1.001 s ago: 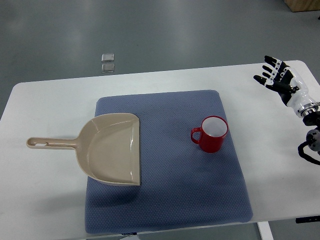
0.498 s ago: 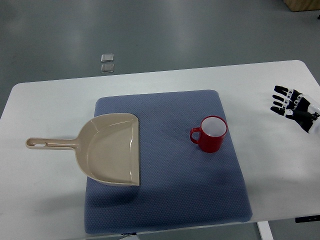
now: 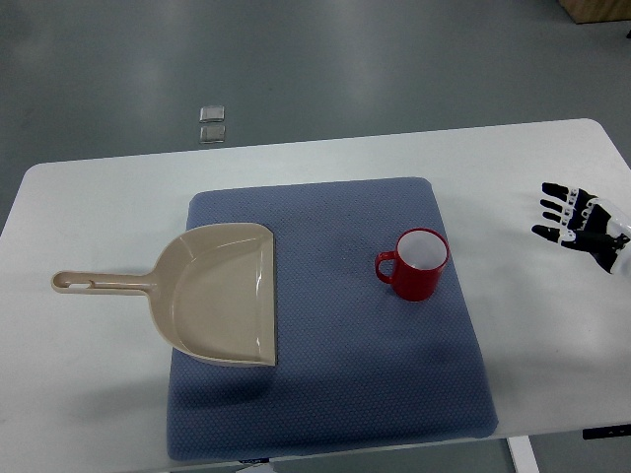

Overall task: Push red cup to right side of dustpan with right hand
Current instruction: 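Move the right hand toward the red mug, fingers open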

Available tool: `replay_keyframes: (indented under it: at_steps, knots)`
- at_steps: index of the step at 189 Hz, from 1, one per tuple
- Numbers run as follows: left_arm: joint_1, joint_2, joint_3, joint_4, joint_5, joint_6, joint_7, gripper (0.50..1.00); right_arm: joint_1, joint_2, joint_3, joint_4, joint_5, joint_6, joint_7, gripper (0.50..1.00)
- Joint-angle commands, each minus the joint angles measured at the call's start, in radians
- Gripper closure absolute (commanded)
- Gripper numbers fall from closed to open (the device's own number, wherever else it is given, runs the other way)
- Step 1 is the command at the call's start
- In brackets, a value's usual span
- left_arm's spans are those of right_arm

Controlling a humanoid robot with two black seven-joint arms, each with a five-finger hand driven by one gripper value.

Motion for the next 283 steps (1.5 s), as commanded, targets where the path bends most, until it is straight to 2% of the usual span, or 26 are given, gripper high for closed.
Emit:
replay_keyframes:
  at_steps: [1,43,97,158,253,283]
  knots:
    - [0.000,0.000,0.000,0.000,0.000,0.000,0.000,0.500,-0.003,0.007,0.003,0.041,0.008,-0.017,0.000,0.576]
    - [0.000,0.000,0.000,0.000,0.000,0.000,0.000,0.500,-0.012,0.009,0.003,0.135,0.012,-0.024,0.000,0.576]
    - [0.000,0.000,0.000,0.000,0.000,0.000,0.000,0.500,-0.021,0.046,0.046,0.148,0.011,-0.067,0.000,0.576]
    - [0.000,0.000,0.000,0.000,0.000,0.000,0.000,0.500,-0.098,0.101,0.176,0.197,0.006,-0.066,0.000,0.576]
    - [0.000,0.000,0.000,0.000,0.000,0.000,0.000,0.500,-0.167,0.125,0.181,0.228,-0.094,-0.070,0.000,0.576]
    - [0.000,0.000,0.000,0.000,0.000,0.000,0.000,0.500,-0.175,0.139,0.190,0.253,-0.107,-0.097,0.000,0.576]
